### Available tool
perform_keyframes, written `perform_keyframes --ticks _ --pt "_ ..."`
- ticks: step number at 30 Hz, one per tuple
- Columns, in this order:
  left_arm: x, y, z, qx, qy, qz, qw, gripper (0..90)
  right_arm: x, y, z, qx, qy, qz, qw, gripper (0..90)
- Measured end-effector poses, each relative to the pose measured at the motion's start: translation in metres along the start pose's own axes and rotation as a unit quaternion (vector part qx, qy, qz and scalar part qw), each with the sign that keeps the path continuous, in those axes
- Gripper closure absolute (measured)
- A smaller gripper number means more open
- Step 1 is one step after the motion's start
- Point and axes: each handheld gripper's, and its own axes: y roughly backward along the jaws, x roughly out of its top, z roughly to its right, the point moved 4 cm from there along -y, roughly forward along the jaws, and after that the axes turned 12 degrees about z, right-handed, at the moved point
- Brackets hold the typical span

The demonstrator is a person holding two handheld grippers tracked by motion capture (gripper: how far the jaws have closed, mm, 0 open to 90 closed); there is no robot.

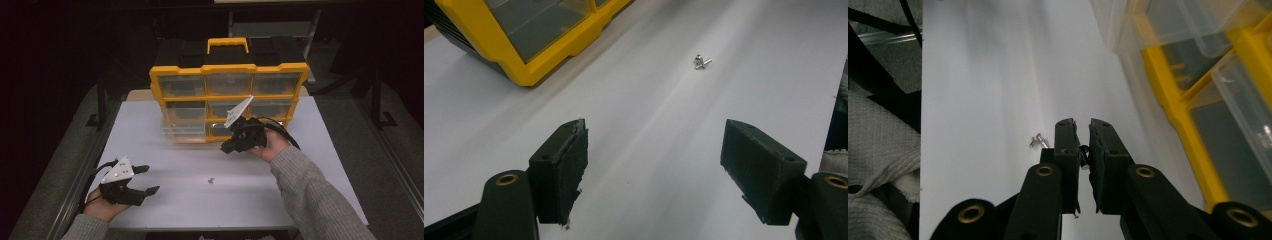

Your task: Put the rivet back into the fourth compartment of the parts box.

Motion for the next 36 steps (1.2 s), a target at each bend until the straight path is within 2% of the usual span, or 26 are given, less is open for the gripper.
perform_keyframes --ticks 2,3,8,12,18,27,36 --pt "0.000 0.000 0.000 0.000 -0.001 0.000 1.0000 26.4 0.006 0.005 0.001 -0.001 0.010 0.000 1.0000 81.9" --pt "0.000 0.000 -0.001 -0.001 -0.006 -0.004 1.0000 26.3 0.009 0.008 0.001 -0.002 0.010 0.000 0.9999 81.9" --pt "0.000 0.000 -0.001 -0.002 -0.006 -0.004 1.0000 26.4 0.024 0.021 0.003 -0.005 0.018 -0.001 0.9998 81.9" --pt "0.000 0.000 -0.001 -0.002 -0.007 -0.006 1.0000 26.4 0.039 0.030 0.006 -0.015 0.028 0.005 0.9995 81.9" --pt "0.000 0.000 -0.002 0.000 -0.007 -0.003 1.0000 26.3 0.062 0.038 0.008 -0.017 0.040 0.005 0.9990 81.9" --pt "-0.001 0.000 -0.002 0.001 -0.006 -0.003 1.0000 26.3 0.097 0.037 0.010 -0.014 0.059 0.007 0.9981 81.8" --pt "-0.001 0.001 -0.003 0.000 -0.009 -0.007 0.9999 26.3 0.126 0.023 0.013 -0.013 0.075 0.003 0.9971 81.8"
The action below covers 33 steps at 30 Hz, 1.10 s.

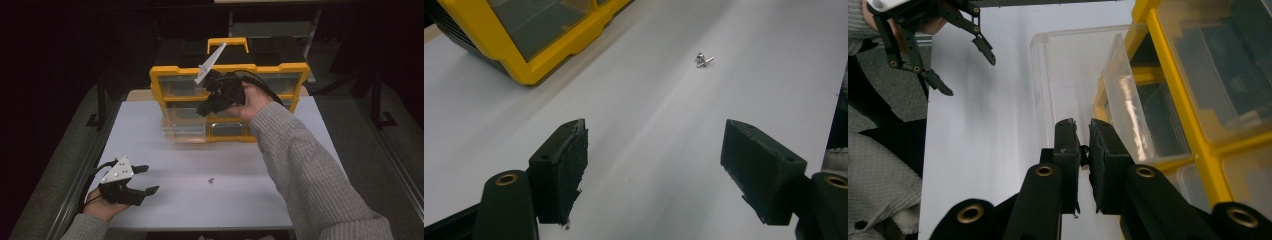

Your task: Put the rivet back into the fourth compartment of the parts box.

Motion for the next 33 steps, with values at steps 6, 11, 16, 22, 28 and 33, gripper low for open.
perform_keyframes --ticks 6,11,16,22,28,33 --pt "0.000 0.000 0.000 0.000 -0.002 -0.003 1.0000 26.3 0.008 -0.015 0.003 0.004 -0.001 -0.006 1.0000 81.6" --pt "-0.001 0.000 0.000 0.000 -0.002 -0.001 1.0000 26.4 0.008 -0.030 0.004 0.007 0.002 -0.016 0.9998 81.5" --pt "-0.001 0.000 0.000 0.000 0.001 0.003 1.0000 26.5 0.007 -0.041 0.004 0.008 -0.003 -0.026 0.9996 81.5" --pt "-0.001 0.000 0.000 0.001 0.004 0.003 1.0000 26.5 0.004 -0.047 0.009 0.007 -0.010 -0.028 0.9995 79.0" --pt "-0.002 0.001 0.000 0.001 0.004 0.003 1.0000 26.5 0.004 -0.042 0.010 0.002 -0.007 -0.020 0.9998 75.4" --pt "-0.001 0.000 0.000 0.000 -0.001 0.000 1.0000 26.5 0.004 -0.027 0.007 -0.001 -0.007 -0.010 0.9999 75.1"
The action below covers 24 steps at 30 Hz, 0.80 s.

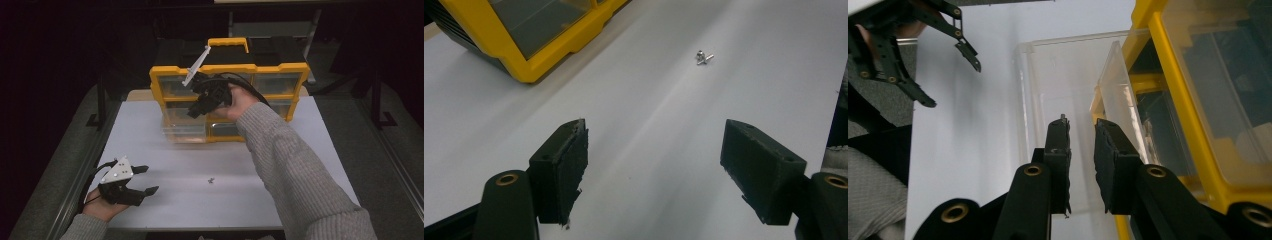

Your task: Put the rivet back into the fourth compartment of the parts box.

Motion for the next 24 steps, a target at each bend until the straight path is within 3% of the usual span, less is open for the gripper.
perform_keyframes --ticks 6,13,24 --pt "0.000 -0.001 0.001 0.000 0.005 0.002 1.0000 26.4 -0.009 0.025 -0.006 -0.003 -0.007 0.018 0.9998 72.9" --pt "0.000 0.000 0.000 0.000 -0.001 -0.003 1.0000 26.5 -0.035 0.047 -0.020 -0.008 -0.013 0.032 0.9994 68.9" --pt "0.000 -0.002 0.001 0.001 -0.003 -0.005 1.0000 26.5 -0.093 0.038 -0.042 -0.007 -0.039 0.032 0.9987 62.7"
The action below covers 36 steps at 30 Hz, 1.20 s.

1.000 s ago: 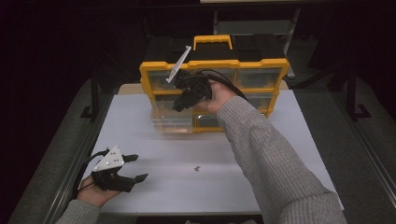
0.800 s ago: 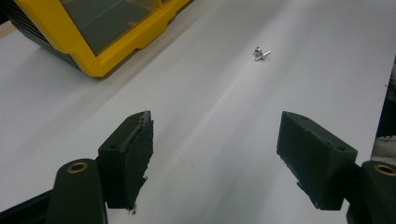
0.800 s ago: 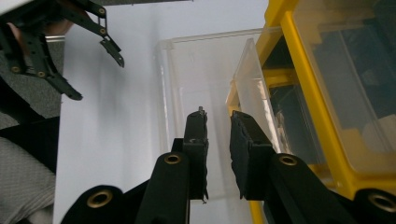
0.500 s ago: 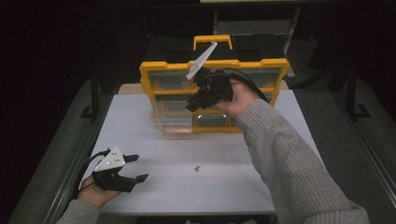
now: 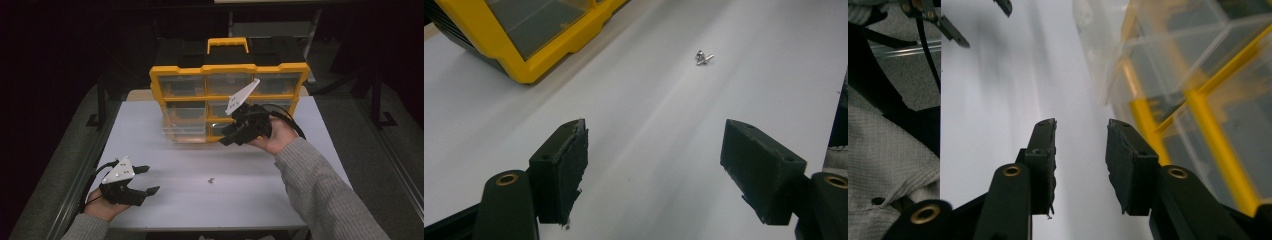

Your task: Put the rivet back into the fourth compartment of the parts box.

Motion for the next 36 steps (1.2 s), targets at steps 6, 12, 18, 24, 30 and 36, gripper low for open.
perform_keyframes --ticks 6,12,18,24,30,36 --pt "0.000 -0.001 0.000 0.000 0.002 0.001 1.0000 26.5 -0.025 -0.018 -0.008 0.000 -0.009 -0.008 0.9999 61.0" --pt "0.000 0.000 0.000 0.000 0.003 0.001 1.0000 26.5 -0.048 -0.042 -0.015 0.009 -0.017 -0.019 0.9996 61.0" --pt "0.000 0.000 0.001 0.004 0.010 0.010 0.9999 26.5 -0.067 -0.066 -0.021 0.017 -0.024 -0.034 0.9990 63.3" --pt "0.000 0.002 -0.001 0.002 0.000 0.003 1.0000 26.5 -0.082 -0.084 -0.020 0.019 -0.031 -0.040 0.9986 65.4" --pt "0.000 0.002 -0.001 0.002 -0.001 0.003 1.0000 26.5 -0.094 -0.100 -0.017 0.025 -0.041 -0.044 0.9978 67.3" --pt "0.000 0.001 0.000 0.000 0.005 0.007 1.0000 26.5 -0.100 -0.115 -0.019 0.035 -0.043 -0.046 0.9974 68.0"
